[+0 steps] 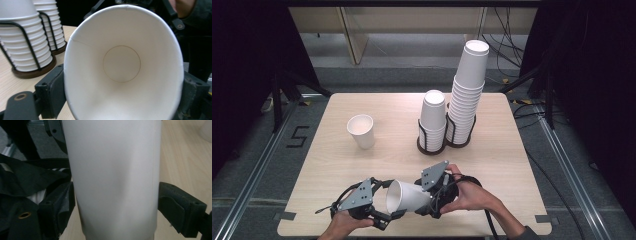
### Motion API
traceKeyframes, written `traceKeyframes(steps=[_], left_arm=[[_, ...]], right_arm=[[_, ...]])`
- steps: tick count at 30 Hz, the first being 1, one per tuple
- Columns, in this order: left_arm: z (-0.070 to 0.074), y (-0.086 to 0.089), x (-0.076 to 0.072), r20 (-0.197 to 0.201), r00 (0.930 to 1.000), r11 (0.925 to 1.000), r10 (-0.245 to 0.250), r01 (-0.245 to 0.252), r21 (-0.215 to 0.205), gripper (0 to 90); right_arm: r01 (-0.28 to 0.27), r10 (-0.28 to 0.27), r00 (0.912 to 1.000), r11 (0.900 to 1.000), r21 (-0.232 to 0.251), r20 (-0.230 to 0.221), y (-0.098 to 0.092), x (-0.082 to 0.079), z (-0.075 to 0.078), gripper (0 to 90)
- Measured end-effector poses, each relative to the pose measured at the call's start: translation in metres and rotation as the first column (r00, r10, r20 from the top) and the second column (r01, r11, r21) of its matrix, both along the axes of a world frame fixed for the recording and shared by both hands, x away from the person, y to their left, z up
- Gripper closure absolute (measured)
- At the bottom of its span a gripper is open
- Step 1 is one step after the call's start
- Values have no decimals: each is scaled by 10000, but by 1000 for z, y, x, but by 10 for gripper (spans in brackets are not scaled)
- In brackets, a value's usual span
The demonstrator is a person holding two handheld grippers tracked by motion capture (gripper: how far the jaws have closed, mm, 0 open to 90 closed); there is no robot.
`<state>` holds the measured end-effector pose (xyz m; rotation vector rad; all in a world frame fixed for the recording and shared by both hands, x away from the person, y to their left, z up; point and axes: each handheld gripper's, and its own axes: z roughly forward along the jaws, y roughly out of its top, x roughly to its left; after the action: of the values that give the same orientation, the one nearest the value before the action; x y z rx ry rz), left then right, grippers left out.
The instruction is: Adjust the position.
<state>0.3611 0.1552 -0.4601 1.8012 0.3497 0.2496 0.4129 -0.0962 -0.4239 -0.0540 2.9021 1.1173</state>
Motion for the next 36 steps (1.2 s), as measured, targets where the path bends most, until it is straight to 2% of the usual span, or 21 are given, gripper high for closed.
traceKeyframes(steps=[1,3,5,7,8,9,10,11,12,13,14,15,16,17,19,22,25,27,30,34,36], left_arm=[[1,0,0,-45,9999,10000,90,-89,38,137],[2,-2,-1,-53,9999,9999,120,-119,79,140],[4,-2,-2,-99,9998,9996,176,-174,230,140],[4,-2,-2,-127,9997,9995,202,-198,243,140],[4,-3,-1,-171,9998,9999,119,-119,33,139],[4,-3,-1,-195,9997,9999,134,-134,5,139],[4,-3,-2,-239,9995,9996,195,-191,187,138],[4,-4,-2,-330,9993,9997,191,-187,135,132],[2,-5,-1,-403,9991,9998,131,-136,-118,121],[2,-5,-2,-455,9988,9997,203,-208,-99,109],[1,-5,-1,-483,9986,9994,230,-242,-254,100],[1,-5,-1,-533,9983,9988,245,-267,-410,91],[0,-6,-1,-632,9977,9959,258,-312,-845,84],[1,-5,-1,-712,9968,9951,358,-421,-897,80],[2,-5,-1,-677,9970,9904,384,-470,-1298,69],[4,-1,-1,-664,9966,9883,494,-584,-1407,69],[2,-1,-1,-687,9950,9821,726,-834,-1690,60],[1,-2,-2,-626,9943,9784,865,-967,-1826,49],[1,-5,-3,-714,9937,9758,867,-991,-1951,100],[0,-7,-4,-812,9928,9698,885,-1045,-2203,98],[0,-7,-4,-807,9928,9693,887,-1046,-2224,103]], right_arm=[[112,-111,9999,9999,24,-26,0,-1,1,162],[163,-160,9995,9998,-104,279,1,-2,1,164],[166,-163,9995,9998,-91,264,4,-5,1,173],[165,-150,9987,9994,-306,494,7,-7,-1,195],[-114,131,9979,9995,-280,633,9,-6,-2,203],[-145,166,9978,9993,-337,640,10,-7,-4,224],[-151,180,9973,9990,-415,709,11,-7,-4,229],[-176,203,9977,9990,-419,645,12,-7,-6,232],[-231,257,9979,9988,-431,593,12,-6,-7,235],[-285,307,9980,9988,-402,550,12,-7,-8,237],[-363,382,9975,9988,-314,595,11,-6,-8,238],[-275,284,9989,9993,-257,374,10,-7,-8,239],[-38,41,9998,9999,-138,216,8,-7,-8,240],[-331,328,9994,9992,204,140,8,-5,-9,241],[-292,317,9990,9969,732,-326,6,-4,-8,242],[-232,302,9983,9905,1352,-497,3,-2,-4,243],[-85,196,9981,9830,1835,-589,-1,1,0,243],[34,79,9982,9823,1873,-595,-2,2,0,242],[151,-37,9983,9808,1942,-589,0,2,-1,240],[180,-35,9972,9806,1954,-743,4,0,-4,237],[195,-49,9971,9813,1914,-765,6,-1,-6,237]])
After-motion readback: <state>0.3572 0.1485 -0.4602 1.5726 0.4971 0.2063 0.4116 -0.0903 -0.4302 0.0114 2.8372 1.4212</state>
